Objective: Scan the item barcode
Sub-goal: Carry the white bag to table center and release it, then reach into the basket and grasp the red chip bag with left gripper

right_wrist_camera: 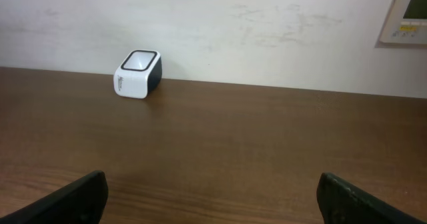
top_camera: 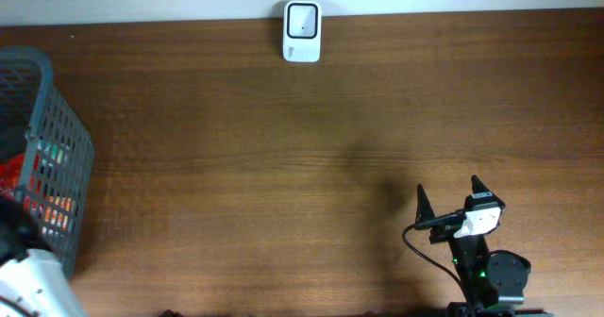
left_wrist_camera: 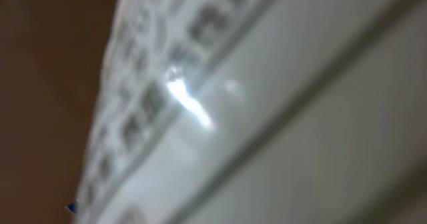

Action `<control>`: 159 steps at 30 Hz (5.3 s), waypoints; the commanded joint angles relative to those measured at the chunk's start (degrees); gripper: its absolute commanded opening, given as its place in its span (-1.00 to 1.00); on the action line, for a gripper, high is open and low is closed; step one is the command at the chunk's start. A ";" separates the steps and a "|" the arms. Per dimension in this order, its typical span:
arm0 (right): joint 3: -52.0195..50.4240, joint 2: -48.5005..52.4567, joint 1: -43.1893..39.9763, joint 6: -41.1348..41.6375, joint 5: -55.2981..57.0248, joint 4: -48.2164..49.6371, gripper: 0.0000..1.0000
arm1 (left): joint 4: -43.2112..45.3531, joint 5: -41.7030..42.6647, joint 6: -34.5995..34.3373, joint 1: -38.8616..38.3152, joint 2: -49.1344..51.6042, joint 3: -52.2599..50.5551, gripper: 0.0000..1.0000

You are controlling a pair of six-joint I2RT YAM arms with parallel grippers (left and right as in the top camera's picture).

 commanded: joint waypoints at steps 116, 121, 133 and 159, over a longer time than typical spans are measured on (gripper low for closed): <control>-0.31 -0.48 0.35 0.24 0.46 -0.31 0.97 | -29.83 -13.94 -20.11 7.04 31.89 12.48 0.99; -0.31 -0.48 0.35 0.24 0.46 -0.31 0.97 | -29.99 -11.58 -12.50 7.91 36.33 12.48 0.96; -0.31 -0.48 0.35 0.24 0.46 -0.31 0.97 | -28.87 -6.25 0.90 7.39 41.42 12.48 0.96; -0.31 -0.48 0.35 0.24 0.46 -0.31 0.97 | -27.98 -7.10 8.79 7.45 53.16 12.48 -1.00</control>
